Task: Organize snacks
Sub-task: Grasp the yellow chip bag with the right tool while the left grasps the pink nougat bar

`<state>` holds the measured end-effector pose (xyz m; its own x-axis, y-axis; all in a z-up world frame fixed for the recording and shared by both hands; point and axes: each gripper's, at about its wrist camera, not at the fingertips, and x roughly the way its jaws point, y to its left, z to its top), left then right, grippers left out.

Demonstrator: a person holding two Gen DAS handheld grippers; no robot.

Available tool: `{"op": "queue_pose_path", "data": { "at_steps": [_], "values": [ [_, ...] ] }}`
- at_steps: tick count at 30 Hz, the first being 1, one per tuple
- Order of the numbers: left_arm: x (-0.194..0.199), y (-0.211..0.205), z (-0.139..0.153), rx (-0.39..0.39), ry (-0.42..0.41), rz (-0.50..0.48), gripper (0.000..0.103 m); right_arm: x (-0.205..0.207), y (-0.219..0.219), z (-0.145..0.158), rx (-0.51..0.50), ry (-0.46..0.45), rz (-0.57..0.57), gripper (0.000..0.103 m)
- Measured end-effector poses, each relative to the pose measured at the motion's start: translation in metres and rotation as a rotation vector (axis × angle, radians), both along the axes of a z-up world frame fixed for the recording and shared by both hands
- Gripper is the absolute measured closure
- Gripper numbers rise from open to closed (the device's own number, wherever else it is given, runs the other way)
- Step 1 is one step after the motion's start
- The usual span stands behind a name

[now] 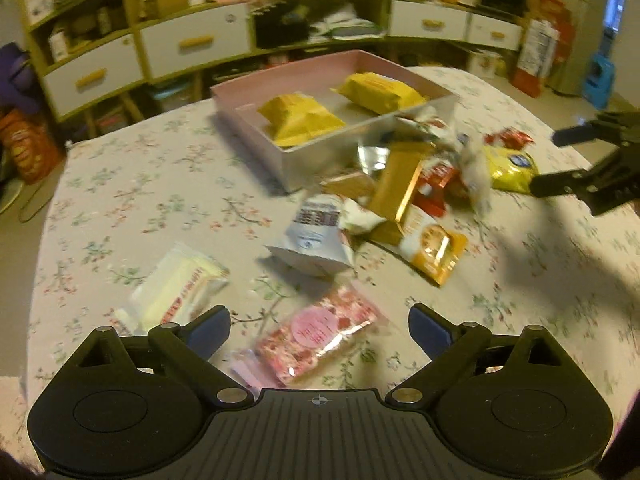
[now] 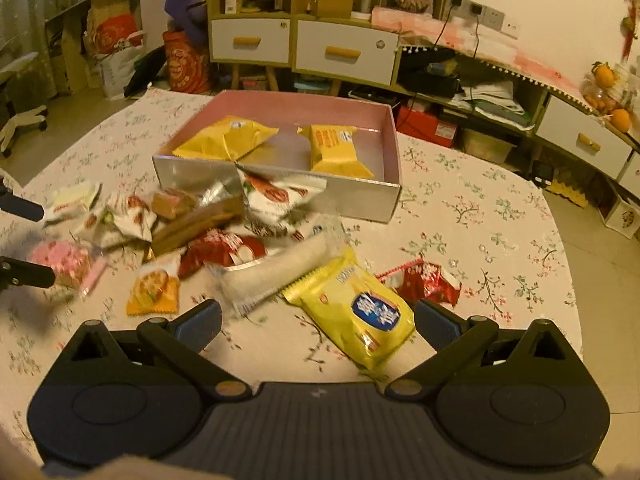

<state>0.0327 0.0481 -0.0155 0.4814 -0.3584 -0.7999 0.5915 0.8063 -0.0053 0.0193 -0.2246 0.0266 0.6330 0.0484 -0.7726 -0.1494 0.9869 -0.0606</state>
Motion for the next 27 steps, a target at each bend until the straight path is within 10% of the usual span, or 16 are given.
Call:
{"op": "queue_pose_path", "data": {
  "at_steps": [27],
  "values": [
    [0.001, -0.007, -0.022, 0.06, 0.111, -0.089, 0.009, 0.018, -0.023, -0.036, 0.087, 0.143, 0.101, 0.003]
  ]
}}
